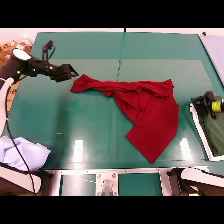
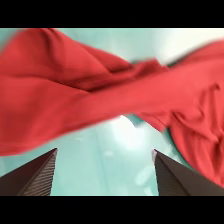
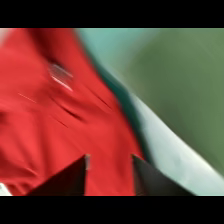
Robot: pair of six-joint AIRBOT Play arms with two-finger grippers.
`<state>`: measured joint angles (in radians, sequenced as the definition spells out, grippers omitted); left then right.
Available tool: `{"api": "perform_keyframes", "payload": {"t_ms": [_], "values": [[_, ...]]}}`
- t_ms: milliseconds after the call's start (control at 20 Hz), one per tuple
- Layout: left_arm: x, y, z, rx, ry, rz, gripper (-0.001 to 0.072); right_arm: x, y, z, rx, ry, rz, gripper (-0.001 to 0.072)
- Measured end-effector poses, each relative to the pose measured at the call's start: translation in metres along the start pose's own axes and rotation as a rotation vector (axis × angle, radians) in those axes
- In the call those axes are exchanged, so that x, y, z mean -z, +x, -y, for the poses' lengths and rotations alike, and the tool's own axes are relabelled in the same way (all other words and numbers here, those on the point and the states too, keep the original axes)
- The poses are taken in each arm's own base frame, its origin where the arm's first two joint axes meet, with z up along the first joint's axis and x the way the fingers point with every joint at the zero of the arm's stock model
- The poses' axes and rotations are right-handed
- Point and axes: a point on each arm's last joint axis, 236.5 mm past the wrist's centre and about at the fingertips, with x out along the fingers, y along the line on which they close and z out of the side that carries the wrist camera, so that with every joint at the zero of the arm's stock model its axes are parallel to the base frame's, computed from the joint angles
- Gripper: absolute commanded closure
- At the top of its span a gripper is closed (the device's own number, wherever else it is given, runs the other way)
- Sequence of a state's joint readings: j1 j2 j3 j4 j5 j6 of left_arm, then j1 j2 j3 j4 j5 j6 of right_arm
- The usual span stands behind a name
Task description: Fold the shirts.
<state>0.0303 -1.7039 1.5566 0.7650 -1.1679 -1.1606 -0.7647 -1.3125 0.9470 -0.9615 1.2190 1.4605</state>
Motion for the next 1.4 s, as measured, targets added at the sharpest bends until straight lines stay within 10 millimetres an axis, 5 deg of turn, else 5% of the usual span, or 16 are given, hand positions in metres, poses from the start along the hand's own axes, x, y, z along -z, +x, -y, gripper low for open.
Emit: {"api": "perform_keyframes", "payload": {"t_ms": [200,350,400,450,500,850,950,1250,1300,1350,1400], "values": [[0.016,0.026,0.032,0.009,0.089,-0.063,0.0033,0.07,0.028,0.044,0.09,0.108,-0.139,0.0304],[0.028,0.043,0.046,0.007,0.131,-0.102,0.0033,0.101,0.05,0.048,0.093,0.123,-0.192,0.0308],[0.032,0.049,0.047,0.005,0.134,-0.112,0.0033,0.107,0.055,0.045,0.079,0.122,-0.204,0.0341],[0.037,0.055,0.046,0.003,0.128,-0.125,0.0033,0.111,0.062,0.043,0.073,0.115,-0.214,0.0462],[0.043,0.062,0.045,0.001,0.12,-0.137,0.0033,0.113,0.068,0.041,0.067,0.102,-0.214,0.0682],[0.09,0.133,0.059,-0.002,0.091,-0.178,0.0038,0.107,0.085,0.02,-0.002,0.002,-0.206,0.0693],[0.095,0.155,0.066,-0.01,0.102,-0.15,0.0207,0.104,0.086,0.018,-0.007,-0.012,-0.195,0.0693],[0.071,0.174,0.063,-0.055,0.092,-0.02,0.0207,0.098,0.087,0.015,-0.017,-0.036,-0.173,0.0693],[0.068,0.174,0.06,-0.06,0.08,-0.007,0.024,0.096,0.087,0.014,-0.02,-0.036,-0.166,0.0693],[0.065,0.174,0.059,-0.065,0.071,0.006,0.0508,0.095,0.087,0.013,-0.022,-0.039,-0.161,0.0693],[0.065,0.175,0.057,-0.067,0.063,0.009,0.0678,0.094,0.087,0.013,-0.025,-0.038,-0.156,0.0694]]}}
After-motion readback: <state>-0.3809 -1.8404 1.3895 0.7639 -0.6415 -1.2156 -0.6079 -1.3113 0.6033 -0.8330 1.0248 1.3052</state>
